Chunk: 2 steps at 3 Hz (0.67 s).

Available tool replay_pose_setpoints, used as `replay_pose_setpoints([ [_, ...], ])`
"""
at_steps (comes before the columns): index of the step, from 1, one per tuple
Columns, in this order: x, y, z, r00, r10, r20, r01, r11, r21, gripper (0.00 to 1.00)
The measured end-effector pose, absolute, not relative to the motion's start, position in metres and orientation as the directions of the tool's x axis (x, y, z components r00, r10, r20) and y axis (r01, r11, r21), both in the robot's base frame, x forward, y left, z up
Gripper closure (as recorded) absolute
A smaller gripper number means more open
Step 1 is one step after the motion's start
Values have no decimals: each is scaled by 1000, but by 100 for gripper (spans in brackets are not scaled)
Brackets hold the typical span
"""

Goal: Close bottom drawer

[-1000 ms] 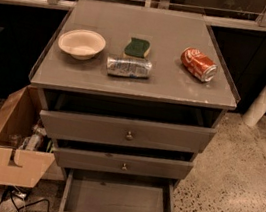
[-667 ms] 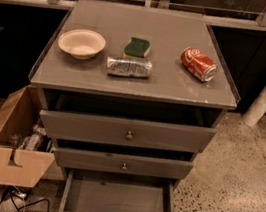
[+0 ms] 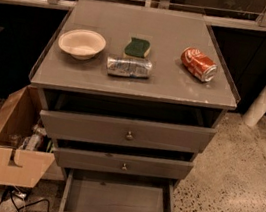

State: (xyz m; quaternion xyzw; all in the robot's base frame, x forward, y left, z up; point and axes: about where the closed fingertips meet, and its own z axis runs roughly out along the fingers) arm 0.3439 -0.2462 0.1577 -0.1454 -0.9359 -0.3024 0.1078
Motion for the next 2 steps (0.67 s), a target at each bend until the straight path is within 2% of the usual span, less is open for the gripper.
replay_pose_setpoints([
  [1, 341, -239, 154, -931, 195, 307, 340, 768, 543, 100],
  [2, 357, -222, 149, -914, 239, 327, 396, 699, 596, 100],
])
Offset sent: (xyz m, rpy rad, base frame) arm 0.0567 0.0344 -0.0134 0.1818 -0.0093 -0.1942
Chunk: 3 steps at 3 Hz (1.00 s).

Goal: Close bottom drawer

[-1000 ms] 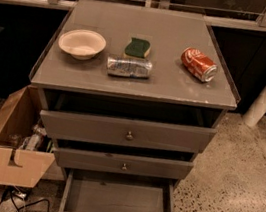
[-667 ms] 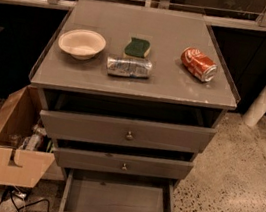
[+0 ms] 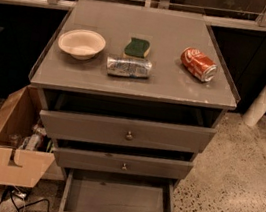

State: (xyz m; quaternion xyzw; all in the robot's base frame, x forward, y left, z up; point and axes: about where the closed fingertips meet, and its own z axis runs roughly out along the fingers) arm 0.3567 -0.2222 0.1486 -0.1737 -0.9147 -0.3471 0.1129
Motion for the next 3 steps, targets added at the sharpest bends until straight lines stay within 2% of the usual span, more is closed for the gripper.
replay_pose_setpoints([
  [3, 420, -218, 142, -890, 350, 291, 453, 611, 649, 100],
])
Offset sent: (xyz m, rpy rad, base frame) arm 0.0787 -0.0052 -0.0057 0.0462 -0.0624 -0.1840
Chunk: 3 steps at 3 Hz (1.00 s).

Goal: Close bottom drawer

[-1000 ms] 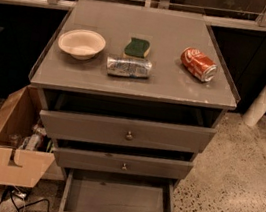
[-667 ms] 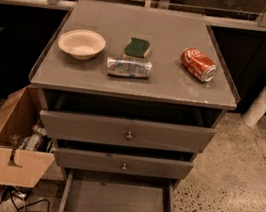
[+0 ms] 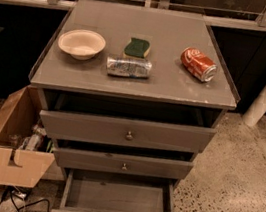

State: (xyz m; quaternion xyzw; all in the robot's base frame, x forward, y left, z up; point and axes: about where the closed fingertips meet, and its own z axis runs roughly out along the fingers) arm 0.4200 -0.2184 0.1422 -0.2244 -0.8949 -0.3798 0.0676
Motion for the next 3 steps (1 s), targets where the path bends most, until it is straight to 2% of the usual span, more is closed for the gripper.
replay_pose_setpoints([
  [3, 445, -220, 142, -851, 419, 316, 513, 539, 668, 100],
])
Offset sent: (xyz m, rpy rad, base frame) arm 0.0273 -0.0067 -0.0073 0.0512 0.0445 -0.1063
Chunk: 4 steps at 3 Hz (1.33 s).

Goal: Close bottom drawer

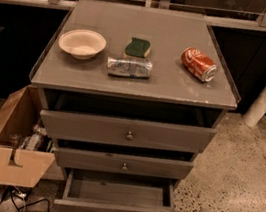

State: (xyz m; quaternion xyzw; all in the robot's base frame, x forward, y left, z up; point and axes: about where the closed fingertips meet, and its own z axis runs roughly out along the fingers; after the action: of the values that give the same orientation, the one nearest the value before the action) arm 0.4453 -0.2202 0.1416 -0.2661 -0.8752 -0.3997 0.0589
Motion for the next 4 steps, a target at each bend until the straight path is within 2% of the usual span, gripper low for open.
replay_pose_setpoints([
  [1, 483, -219, 153, -820, 489, 297, 534, 467, 705, 100],
  [4, 509, -214, 157, -793, 533, 296, 548, 411, 729, 100],
])
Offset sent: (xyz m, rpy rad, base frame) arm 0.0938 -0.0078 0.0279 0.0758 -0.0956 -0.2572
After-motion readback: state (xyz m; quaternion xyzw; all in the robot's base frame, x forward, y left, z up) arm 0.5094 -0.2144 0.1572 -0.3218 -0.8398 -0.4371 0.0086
